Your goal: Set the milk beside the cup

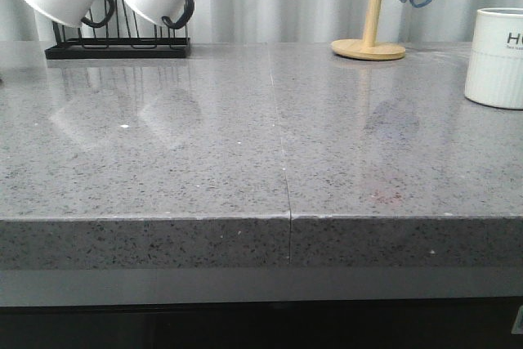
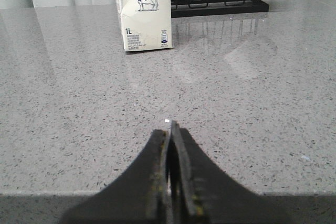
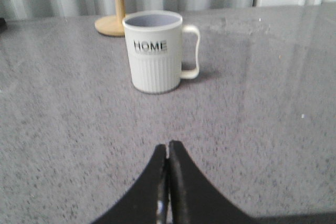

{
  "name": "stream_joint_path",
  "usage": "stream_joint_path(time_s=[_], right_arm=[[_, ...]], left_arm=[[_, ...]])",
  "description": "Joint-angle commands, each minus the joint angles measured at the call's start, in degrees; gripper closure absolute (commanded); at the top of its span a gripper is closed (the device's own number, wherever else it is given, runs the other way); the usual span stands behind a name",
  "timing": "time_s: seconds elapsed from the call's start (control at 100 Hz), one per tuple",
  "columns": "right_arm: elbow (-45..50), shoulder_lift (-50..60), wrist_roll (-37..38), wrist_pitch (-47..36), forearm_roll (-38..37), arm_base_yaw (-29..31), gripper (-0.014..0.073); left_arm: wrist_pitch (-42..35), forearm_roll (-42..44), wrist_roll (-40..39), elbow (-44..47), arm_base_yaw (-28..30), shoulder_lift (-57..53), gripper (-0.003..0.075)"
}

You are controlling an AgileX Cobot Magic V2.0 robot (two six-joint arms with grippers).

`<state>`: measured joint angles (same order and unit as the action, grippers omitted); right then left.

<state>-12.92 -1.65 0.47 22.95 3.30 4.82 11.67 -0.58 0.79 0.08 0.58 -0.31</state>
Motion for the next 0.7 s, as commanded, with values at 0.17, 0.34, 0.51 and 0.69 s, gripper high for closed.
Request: stream_joint_path(time_s=[0.17,0.34,0.51,0.69], right_arm=[[-3.8,-9.5,-0.5,-11.5,-0.1,0.1,0.0533],[-3.7,-16.7,-0.5,-16.1,-0.1,0.1,0.0230],[-3.7,-26.1,-0.5,-26.1,-0.2,0.1,0.0235],[-3.7,-39.4,-0.5,-41.7,-0.1,0.1,0.0235]], left_arm=[[-4.6,0.0,-0.5,2.4,-0.4,-1.8,0.0741],[-4.6,0.0,-0.5,2.4,-0.4,-1.8,0.0741],[-4.6,0.0,-0.5,2.4,-0.4,-1.8,0.0741],[-4.6,0.0,-0.5,2.4,-0.4,-1.8,0.0741]])
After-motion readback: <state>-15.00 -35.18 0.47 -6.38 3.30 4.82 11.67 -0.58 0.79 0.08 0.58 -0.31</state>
